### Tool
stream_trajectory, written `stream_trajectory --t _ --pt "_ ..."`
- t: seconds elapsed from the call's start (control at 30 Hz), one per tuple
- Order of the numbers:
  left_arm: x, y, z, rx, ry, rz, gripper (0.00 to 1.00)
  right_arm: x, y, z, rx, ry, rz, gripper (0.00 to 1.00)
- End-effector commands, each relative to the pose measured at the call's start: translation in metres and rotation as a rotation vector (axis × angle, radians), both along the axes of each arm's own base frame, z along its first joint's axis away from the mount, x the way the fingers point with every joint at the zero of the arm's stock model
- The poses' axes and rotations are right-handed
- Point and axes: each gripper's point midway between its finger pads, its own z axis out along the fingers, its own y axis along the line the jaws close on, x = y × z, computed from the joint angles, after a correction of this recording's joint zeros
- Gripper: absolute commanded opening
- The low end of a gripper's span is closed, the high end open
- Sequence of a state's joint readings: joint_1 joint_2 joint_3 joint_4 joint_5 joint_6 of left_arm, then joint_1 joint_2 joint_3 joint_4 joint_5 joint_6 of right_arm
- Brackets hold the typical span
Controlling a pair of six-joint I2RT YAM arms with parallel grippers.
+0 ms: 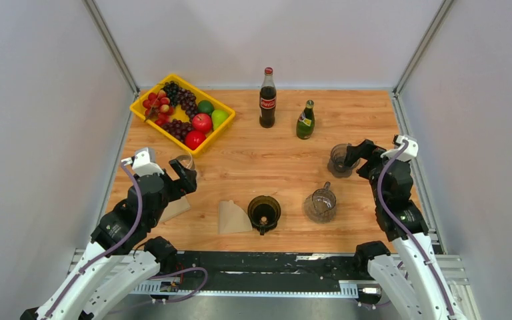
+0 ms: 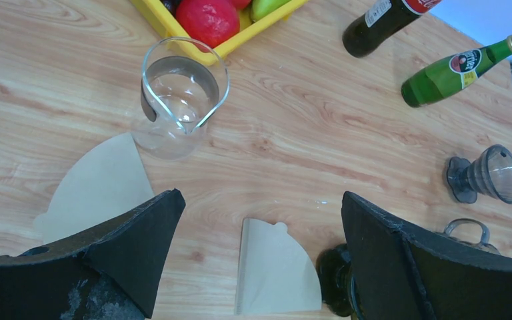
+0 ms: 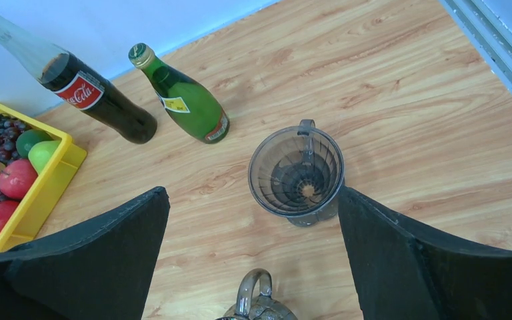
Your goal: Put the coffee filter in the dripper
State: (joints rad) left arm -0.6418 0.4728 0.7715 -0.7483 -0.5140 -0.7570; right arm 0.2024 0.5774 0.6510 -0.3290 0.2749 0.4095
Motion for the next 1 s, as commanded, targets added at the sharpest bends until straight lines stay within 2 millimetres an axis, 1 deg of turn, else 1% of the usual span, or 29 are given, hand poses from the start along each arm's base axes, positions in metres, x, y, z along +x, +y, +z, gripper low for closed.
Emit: stream_trajectory --t 0.0,0.23,0.57,0.7,0.83,0.97 --pt "-0.001 -0.003 0.005 -0.032 -0.007 -0.006 1.0 0.0 0.003 -0.002 -0.004 0.007 0.015 1.0" --pt "0.0 -0.012 -0.005 -0.045 0.022 -0.028 1.0 0.001 0.005 -0.007 -0.011 0.024 0.028 1.0" --pt "0.007 -0.02 -0.023 -0.006 0.078 -0.043 1.0 0.006 0.016 -0.017 -0.016 0.067 0.092 1.0" --pt "0.008 -0.024 -0.029 0.006 0.104 -0.06 1.0 0.006 0.018 -0.02 -0.017 0.076 0.101 1.0" --pt "0.008 -0.028 -0.04 0.01 0.133 -0.066 1.0 0.006 0.025 -0.021 -0.016 0.078 0.142 1.0" --pt "0.01 -0.034 -0.046 0.0 0.144 -0.085 1.0 0.007 0.031 -0.025 -0.013 0.096 0.176 1.0"
